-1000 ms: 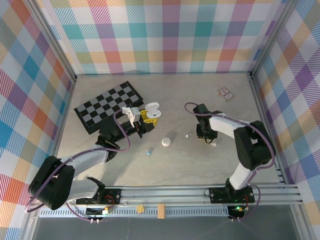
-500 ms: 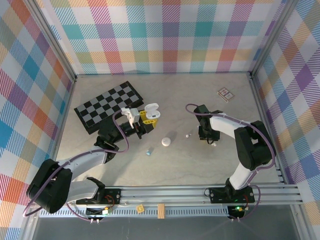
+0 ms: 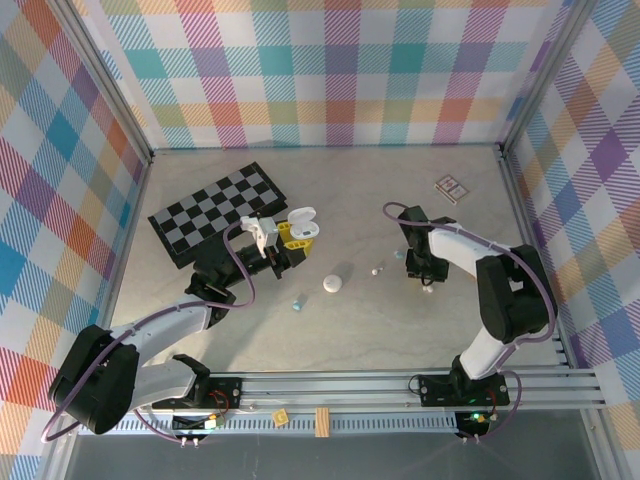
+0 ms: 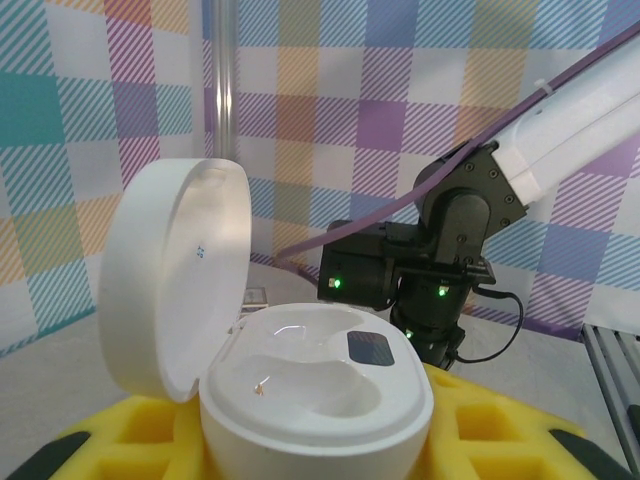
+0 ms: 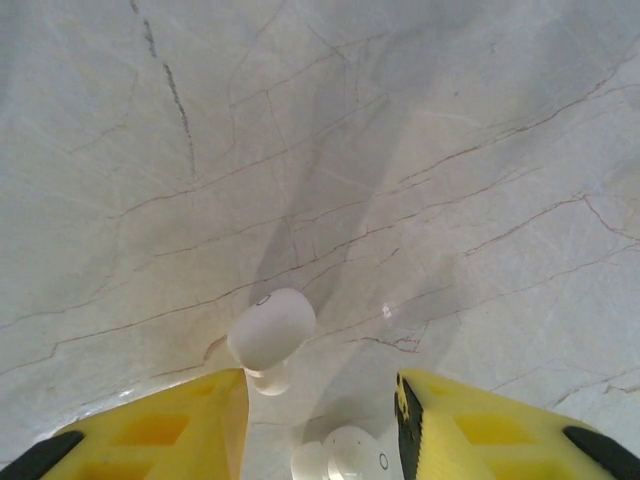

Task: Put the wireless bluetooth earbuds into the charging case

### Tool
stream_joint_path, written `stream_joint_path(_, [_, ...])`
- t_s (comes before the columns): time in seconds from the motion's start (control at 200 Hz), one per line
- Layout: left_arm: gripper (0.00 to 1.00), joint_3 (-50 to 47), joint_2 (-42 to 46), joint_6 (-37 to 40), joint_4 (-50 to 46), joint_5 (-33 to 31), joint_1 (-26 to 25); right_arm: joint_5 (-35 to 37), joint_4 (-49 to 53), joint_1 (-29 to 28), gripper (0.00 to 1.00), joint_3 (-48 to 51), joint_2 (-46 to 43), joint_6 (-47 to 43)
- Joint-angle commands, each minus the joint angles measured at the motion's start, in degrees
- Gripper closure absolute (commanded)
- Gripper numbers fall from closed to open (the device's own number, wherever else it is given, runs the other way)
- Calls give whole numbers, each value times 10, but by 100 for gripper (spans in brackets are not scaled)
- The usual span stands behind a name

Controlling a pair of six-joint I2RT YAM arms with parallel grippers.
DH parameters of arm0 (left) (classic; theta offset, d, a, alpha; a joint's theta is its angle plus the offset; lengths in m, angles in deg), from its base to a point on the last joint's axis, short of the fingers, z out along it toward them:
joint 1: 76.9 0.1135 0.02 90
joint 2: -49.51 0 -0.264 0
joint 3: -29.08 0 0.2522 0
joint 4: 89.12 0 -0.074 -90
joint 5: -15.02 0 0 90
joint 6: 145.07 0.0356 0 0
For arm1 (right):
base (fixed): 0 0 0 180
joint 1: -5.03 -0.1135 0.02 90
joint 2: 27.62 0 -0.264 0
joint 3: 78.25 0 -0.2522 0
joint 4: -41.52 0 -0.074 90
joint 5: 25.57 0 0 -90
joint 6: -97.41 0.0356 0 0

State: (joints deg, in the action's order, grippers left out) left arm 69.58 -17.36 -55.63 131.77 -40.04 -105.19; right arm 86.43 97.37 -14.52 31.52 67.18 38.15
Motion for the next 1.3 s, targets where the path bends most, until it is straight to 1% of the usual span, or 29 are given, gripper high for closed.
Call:
stream_joint_path(0.0, [66, -2, 13, 10, 5, -1, 5, -10, -12, -1, 54, 2, -36, 13])
stream_joint_path(0.04, [66, -1, 11, 10, 5, -2, 5, -20, -23, -1, 52, 4, -41, 17])
stream_joint_path(0.13, [66, 1, 7, 11, 7, -1, 5, -49, -46, 7, 52, 4, -40, 39])
stream_joint_path(0.25, [66, 2, 7, 11, 6, 2, 6, -77, -88, 23, 56, 16, -33, 81])
stream_joint_path(0.33, [66, 3, 9, 11, 4, 3, 5, -83, -105, 32, 59, 25, -27, 101])
stream_joint_path(0.44, [66, 2, 13, 11, -2, 4, 5, -80, -104, 40, 60, 27, -15, 107])
stream_joint_path(0.56, [66, 1, 14, 12, -2, 4, 5, -72, -99, 42, 58, 27, -7, 107])
stream_joint_path(0.665, [66, 1, 12, 11, 1, 4, 5, -73, -100, 44, 51, 28, -1, 105])
stream_joint_path(0.8, [66, 2, 9, 11, 4, 5, 5, -77, -104, 44, 51, 28, 9, 104])
stream_joint_path(1.01, [66, 2, 10, 12, 2, 5, 5, -105, -120, 44, 58, 20, 22, 93])
stream_joint_path(1.085, [66, 1, 11, 11, 0, 4, 5, -106, -123, 44, 61, 16, 22, 84])
stream_joint_path(1.295, [66, -1, 12, 11, 0, 3, 5, -99, -101, 44, 65, -9, 28, 40])
